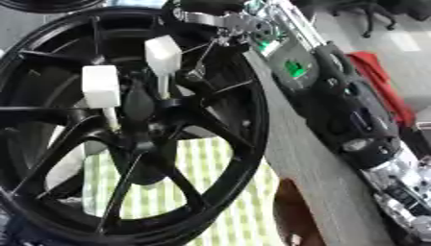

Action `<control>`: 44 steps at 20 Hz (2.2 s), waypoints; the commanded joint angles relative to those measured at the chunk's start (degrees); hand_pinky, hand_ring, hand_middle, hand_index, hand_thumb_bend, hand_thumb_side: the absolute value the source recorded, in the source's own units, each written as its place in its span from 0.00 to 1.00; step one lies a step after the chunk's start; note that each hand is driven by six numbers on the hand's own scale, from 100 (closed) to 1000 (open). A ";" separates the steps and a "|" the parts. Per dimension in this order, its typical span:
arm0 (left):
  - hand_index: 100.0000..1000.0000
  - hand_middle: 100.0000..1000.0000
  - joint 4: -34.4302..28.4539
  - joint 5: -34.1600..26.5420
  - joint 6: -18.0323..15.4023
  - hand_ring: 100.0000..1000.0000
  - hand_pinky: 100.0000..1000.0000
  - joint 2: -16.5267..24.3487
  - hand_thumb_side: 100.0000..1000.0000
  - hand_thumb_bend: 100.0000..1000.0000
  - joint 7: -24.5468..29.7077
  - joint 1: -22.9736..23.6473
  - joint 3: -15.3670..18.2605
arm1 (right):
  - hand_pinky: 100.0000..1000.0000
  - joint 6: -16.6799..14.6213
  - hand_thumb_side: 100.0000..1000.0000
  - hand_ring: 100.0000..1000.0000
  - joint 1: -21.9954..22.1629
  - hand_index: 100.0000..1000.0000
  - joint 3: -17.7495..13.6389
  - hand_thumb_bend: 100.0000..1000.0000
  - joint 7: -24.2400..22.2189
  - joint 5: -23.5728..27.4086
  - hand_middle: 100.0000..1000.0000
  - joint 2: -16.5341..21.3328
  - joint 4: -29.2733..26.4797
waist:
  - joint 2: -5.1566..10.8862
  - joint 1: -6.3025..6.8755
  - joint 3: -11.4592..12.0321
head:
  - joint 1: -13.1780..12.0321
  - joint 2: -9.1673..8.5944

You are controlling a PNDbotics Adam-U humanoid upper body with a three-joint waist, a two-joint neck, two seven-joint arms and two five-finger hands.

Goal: Pull the pin out of the wheel hub.

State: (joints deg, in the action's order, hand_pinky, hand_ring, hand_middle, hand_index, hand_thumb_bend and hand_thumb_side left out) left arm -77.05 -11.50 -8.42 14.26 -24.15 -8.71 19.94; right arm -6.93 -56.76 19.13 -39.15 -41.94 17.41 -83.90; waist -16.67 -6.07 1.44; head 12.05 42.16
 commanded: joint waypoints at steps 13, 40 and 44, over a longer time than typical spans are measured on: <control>0.71 0.53 -0.43 0.01 0.02 0.87 0.78 0.75 0.45 0.63 0.43 -0.74 -0.14 | 0.68 2.09 0.08 0.71 -1.60 0.76 -0.38 0.36 -1.37 2.16 0.59 1.54 -1.43 | 0.93 0.10 0.24 | 0.27 -0.45; 0.71 0.54 -0.41 -0.26 0.21 0.87 0.78 0.42 0.46 0.62 0.56 -1.15 -0.35 | 0.61 10.51 0.01 0.56 -1.52 0.57 -0.37 0.28 -0.68 6.92 0.32 2.23 -0.87 | 0.02 -0.29 0.94 | 1.27 -0.29; 0.71 0.54 -0.42 -0.24 0.31 0.87 0.78 0.42 0.46 0.62 0.65 -1.20 -0.35 | 0.60 12.69 0.00 0.54 -1.53 0.53 -0.10 0.27 -0.37 8.25 0.29 2.32 -1.10 | 0.08 -0.35 0.95 | 1.35 -0.25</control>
State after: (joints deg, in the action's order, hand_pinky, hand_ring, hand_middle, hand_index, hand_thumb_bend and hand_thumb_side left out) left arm -77.02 -11.57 -8.14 14.06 -23.67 -9.50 19.60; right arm 5.05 -57.17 19.47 -39.78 -34.49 18.39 -84.22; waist -17.40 -6.83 2.37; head 13.21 42.21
